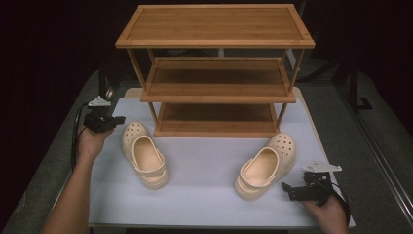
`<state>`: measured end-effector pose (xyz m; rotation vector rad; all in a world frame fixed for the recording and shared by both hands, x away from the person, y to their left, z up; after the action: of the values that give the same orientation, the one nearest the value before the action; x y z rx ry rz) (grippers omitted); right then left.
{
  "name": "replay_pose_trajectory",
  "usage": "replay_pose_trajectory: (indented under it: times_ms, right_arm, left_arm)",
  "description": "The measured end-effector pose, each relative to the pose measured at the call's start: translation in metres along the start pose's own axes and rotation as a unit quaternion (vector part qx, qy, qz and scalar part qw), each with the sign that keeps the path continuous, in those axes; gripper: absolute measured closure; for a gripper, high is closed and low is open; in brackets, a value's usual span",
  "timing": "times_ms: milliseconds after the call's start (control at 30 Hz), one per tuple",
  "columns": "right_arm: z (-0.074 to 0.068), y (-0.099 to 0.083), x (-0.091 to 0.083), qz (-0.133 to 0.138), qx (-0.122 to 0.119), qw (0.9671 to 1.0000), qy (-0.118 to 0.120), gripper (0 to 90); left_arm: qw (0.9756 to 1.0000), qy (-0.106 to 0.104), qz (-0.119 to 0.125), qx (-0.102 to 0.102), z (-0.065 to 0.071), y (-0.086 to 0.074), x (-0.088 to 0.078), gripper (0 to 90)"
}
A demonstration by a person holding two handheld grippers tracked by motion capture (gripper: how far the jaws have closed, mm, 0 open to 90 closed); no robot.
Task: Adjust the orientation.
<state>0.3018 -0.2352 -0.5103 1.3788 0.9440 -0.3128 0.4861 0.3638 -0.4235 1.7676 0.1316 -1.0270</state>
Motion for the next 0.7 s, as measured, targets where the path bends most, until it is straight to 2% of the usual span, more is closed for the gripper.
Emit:
replay_pose_trajectory:
  times_ms: [100,200,333,500,700]
  right_arm:
    - [0.000,0.000,0.000,0.000,0.001,1.0000,0.001,0.0]
    - [0.000,0.000,0.000,0.000,0.001,1.0000,0.001,0.0]
    - [0.000,0.000,0.000,0.001,0.001,1.0000,0.002,0.0]
    - [0.000,0.000,0.000,0.001,0.001,1.0000,0.002,0.0]
    - [0.000,0.000,0.000,0.000,0.000,1.0000,0.001,0.0]
  left_arm:
    - [0.9999,-0.007,-0.001,-0.007,-0.003,0.001,0.009,90.0]
    - [0.9999,-0.006,-0.014,0.002,-0.002,0.001,0.017,90.0]
    - [0.9997,-0.005,-0.025,0.000,0.000,-0.003,0.026,90.0]
    - [0.9996,-0.008,-0.027,0.004,0.001,-0.004,0.026,90.0]
    - [0.9993,-0.016,-0.028,0.017,0.014,-0.005,0.023,90.0]
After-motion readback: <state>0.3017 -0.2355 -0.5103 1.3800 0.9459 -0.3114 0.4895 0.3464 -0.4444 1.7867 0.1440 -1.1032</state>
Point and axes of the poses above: each handheld gripper's, and its own axes: x roughly forward along the jaws, y roughly out of its top, z roughly to its right, the point moved 7 cm from there along x, roughly forward along the jaws, and after that the axes turned 5 degrees about x, right-handed, at the moved point
